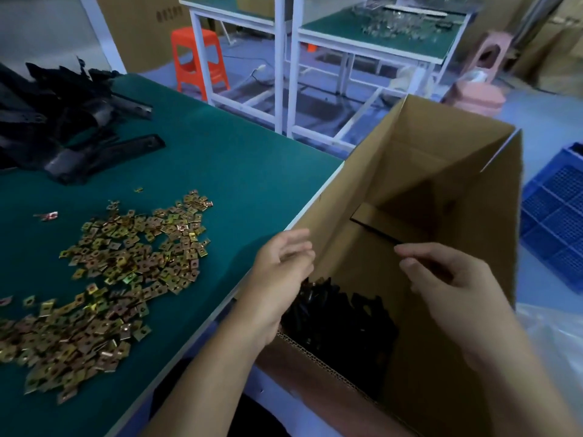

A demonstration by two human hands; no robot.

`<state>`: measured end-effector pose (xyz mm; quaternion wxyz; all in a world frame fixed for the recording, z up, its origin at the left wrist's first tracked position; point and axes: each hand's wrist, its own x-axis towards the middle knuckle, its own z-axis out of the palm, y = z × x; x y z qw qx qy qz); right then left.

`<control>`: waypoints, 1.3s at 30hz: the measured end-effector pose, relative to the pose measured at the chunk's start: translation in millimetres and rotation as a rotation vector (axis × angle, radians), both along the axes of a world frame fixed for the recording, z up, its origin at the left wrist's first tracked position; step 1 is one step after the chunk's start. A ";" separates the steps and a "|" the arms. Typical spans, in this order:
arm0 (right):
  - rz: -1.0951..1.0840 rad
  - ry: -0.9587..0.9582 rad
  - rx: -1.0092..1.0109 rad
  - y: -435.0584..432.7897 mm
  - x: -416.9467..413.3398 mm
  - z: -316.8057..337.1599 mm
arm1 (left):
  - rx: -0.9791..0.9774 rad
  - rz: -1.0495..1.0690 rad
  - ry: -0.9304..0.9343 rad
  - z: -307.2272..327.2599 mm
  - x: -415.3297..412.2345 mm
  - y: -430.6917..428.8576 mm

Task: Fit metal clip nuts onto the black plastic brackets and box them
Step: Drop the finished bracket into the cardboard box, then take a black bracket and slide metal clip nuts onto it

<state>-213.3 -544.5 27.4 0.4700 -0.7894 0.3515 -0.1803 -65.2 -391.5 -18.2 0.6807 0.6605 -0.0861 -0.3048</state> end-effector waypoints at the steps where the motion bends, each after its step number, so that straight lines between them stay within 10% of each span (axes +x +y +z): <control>1: 0.012 -0.025 0.042 1.8 2.8 -1.5 | -0.016 0.010 0.007 0.7 0.5 1.8; 11: 0.286 -0.297 0.358 85.0 77.1 -9.2 | -0.038 0.112 -0.060 27.5 6.2 51.3; 19: 0.752 -0.317 0.014 213.7 171.6 -0.6 | 0.090 0.441 -0.268 52.5 37.8 190.2; 29: 1.351 -0.188 -0.285 387.3 270.9 -5.8 | 0.201 1.403 -0.308 23.2 60.0 418.9; 34: 1.433 -0.040 -0.522 416.7 298.9 -28.8 | 0.733 1.910 -0.233 -0.8 63.9 503.1; 39: 1.503 0.019 -0.570 415.2 301.1 -38.7 | 0.566 1.940 -0.228 -22.9 65.8 544.5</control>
